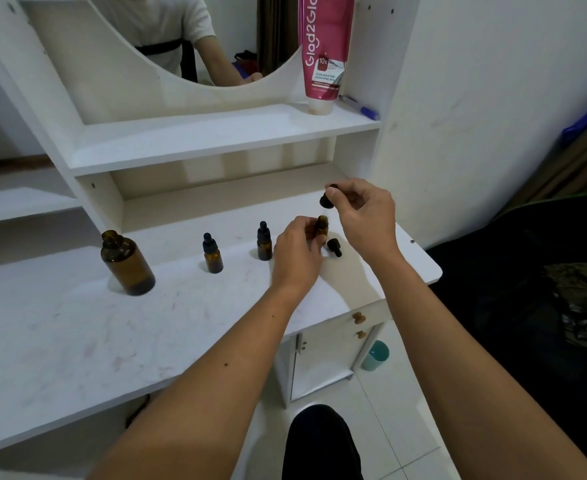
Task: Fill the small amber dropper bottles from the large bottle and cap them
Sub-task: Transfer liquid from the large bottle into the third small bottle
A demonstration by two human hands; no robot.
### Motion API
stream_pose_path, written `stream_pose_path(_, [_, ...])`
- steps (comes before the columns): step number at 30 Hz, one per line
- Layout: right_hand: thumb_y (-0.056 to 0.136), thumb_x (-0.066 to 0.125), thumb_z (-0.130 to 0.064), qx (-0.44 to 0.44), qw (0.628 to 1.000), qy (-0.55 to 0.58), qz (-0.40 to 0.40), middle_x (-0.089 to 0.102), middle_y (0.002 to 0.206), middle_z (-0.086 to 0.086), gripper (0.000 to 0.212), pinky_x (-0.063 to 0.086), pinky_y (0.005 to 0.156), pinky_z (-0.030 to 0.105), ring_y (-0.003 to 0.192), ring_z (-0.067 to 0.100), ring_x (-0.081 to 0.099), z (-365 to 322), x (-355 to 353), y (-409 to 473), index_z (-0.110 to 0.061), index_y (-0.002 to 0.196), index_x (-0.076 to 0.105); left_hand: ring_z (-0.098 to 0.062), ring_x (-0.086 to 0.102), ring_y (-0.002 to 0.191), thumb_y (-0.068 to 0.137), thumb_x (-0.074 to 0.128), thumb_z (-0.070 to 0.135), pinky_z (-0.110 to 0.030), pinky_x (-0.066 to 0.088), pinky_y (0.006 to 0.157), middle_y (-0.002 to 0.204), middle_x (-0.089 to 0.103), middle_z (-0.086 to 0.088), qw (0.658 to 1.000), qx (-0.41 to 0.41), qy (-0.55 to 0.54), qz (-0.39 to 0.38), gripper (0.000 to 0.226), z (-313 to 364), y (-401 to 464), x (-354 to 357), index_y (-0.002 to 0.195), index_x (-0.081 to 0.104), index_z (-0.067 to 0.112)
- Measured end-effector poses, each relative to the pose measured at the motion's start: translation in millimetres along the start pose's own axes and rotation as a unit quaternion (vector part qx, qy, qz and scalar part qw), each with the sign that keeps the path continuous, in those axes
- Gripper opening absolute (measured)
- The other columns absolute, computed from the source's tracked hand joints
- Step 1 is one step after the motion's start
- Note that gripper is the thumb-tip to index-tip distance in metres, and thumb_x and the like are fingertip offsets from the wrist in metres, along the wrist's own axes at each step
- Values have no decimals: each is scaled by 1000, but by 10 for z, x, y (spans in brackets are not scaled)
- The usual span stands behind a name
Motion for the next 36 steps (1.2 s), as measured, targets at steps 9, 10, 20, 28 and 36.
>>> stream_pose_path(9, [96, 76, -18, 32, 999, 15, 11, 82, 84, -5, 7, 56, 81, 16, 84, 7, 77, 65, -16, 33, -13, 95, 81, -8, 68, 106, 100, 66, 14, -30, 55, 99, 113, 72, 7, 1000, 0, 1, 0, 23, -12, 2, 0, 123, 65, 15])
stream_pose_path(10, [95, 76, -17, 31, 999, 15, 17, 82, 84, -5, 7, 56, 80, 16, 83, 7, 77, 70, -21, 35, -12, 94, 81, -8, 68, 106, 100, 66, 13, -30, 55, 99, 113, 72, 7, 1000, 0, 0, 0, 24, -11, 3, 0, 123, 65, 15])
stream_pose_path(20, [99, 73, -17, 5, 999, 24, -25, 82, 92, -1, 17, 60, 94, 26, 93, 8, 79, 39, 24, -29, -12, 114, 78, -8, 67, 107, 100, 66, 15, -31, 55, 100, 114, 72, 7, 1000, -8, -7, -3, 24, -18, 0, -4, 124, 65, 16])
stream_pose_path(28, [100, 72, -14, -14, 1000, 22, -11, 82, 92, 1, 17, 61, 96, 30, 91, 9, 79, -65, -39, -23, -8, 115, 77, -8, 65, 112, 100, 66, 15, -30, 53, 103, 121, 69, 6, 1000, -6, 7, -9, 30, 7, -27, -15, 130, 63, 15])
stream_pose_path(36, [100, 72, -17, -35, 999, 28, 31, 82, 94, -1, 19, 61, 98, 33, 94, 11, 79, -332, -212, -8, -9, 117, 77, -15, 56, 132, 100, 68, 19, -36, 46, 114, 142, 59, 0, 999, -24, 14, -28, 47, 32, -153, -61, 144, 53, 13])
Point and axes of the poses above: each hand's wrist, its own y-axis towards the middle knuckle, its own x-axis out of the palm, z = x × y, the point moved 9 cm from there along y, towards the middle knuckle
